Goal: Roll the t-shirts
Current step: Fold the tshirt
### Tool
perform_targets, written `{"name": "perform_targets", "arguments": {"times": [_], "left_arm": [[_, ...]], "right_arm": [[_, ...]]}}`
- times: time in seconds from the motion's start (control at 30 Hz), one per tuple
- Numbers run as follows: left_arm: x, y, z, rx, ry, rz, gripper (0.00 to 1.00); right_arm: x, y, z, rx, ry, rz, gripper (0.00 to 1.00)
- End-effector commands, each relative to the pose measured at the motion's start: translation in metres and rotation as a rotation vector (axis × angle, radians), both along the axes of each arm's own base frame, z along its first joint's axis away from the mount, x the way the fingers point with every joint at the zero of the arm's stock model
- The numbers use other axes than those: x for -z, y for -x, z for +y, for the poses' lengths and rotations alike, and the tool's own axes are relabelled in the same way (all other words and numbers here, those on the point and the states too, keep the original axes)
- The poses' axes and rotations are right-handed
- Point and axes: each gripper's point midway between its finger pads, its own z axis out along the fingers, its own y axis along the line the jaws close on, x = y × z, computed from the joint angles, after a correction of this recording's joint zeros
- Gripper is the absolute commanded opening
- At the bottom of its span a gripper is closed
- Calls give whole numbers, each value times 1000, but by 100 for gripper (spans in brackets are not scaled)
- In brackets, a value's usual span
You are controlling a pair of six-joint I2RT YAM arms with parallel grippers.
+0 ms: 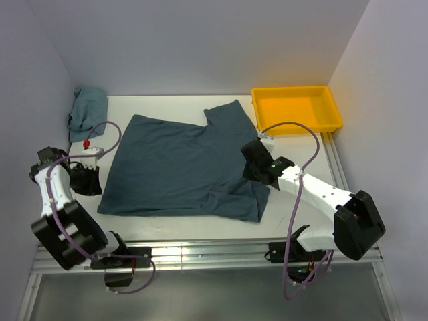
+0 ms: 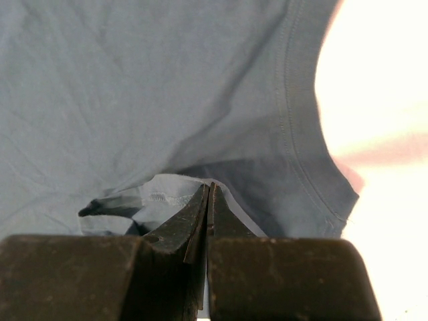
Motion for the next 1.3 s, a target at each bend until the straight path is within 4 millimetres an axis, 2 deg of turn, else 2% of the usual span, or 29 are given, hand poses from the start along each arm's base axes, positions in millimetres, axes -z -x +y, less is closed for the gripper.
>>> {"name": "perform_targets", "arguments": {"times": [0.0, 0.03, 0.07, 0.13, 0.27, 0.4, 0.5, 0.57, 0.8, 1.0, 1.1, 1.13, 1.2, 1.23, 1.27], "left_arm": [[1, 2, 12, -74, -126, -95, 13], [2, -3, 20, -105, -166, -131, 15], [14, 6, 21, -125, -186, -107, 20], [16, 3, 31, -165, -235, -157, 26], [33, 13, 22, -175, -130, -107, 39], [43, 23, 14, -169, -19, -58, 41], [47, 32, 18, -189, -10, -51, 43], [53, 38, 13, -185, 11, -30, 43], [64, 42, 6, -180, 61, -1, 42], [64, 38, 10, -192, 59, -2, 39], [62, 37, 11, -194, 54, -7, 31], [61, 37, 12, -194, 51, -8, 24], [56, 35, 13, -188, 48, -18, 16], [54, 34, 13, -186, 45, -23, 5], [49, 34, 13, -185, 44, -29, 1]], "right_arm": [[-17, -6, -14, 80, -9, -41, 0], [-17, -4, -15, 87, -12, -37, 0], [-18, -4, -15, 90, -16, -39, 0], [-19, -1, -17, 105, -26, -33, 0], [-23, 4, -24, 145, -28, -31, 0], [-23, 8, -29, 156, -6, -17, 0], [-23, 8, -31, 153, 12, -6, 0], [-24, 6, -29, 148, 15, -7, 0], [-27, 1, -27, 137, 28, -5, 0], [-29, 1, -26, 137, 17, -13, 0], [-28, 2, -27, 138, 15, -14, 0], [-28, 3, -27, 136, 15, -14, 0], [-30, 3, -29, 140, 19, -19, 0], [-32, 2, -29, 141, 21, -23, 0], [-33, 2, -29, 139, 24, -22, 0]]}}
